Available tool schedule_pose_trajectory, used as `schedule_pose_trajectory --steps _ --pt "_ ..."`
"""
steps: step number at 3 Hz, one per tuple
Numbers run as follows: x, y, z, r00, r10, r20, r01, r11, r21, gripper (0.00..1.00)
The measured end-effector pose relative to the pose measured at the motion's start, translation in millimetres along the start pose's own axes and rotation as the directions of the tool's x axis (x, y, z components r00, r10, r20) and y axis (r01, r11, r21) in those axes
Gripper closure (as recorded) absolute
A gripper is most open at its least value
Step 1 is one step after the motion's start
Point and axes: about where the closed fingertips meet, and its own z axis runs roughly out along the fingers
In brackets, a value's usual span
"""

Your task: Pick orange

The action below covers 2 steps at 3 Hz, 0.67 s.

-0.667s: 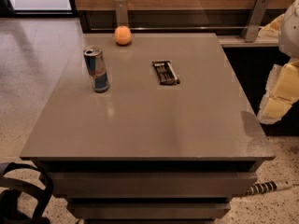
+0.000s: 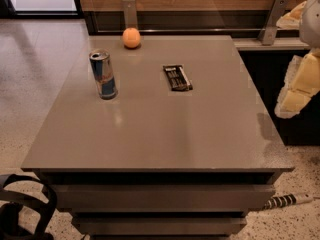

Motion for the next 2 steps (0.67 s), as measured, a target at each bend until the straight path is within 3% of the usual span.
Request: schedule_pose_trajectory --steps 1,2 --pt "-14.0 -39.2 3.1 0.997 0.001 0.079 -0.006 0.9981 0.061 0.00" --pt "-37.9 -89.1 25.1 0.971 0.027 0.238 -0.064 0.9868 0.149 0.00"
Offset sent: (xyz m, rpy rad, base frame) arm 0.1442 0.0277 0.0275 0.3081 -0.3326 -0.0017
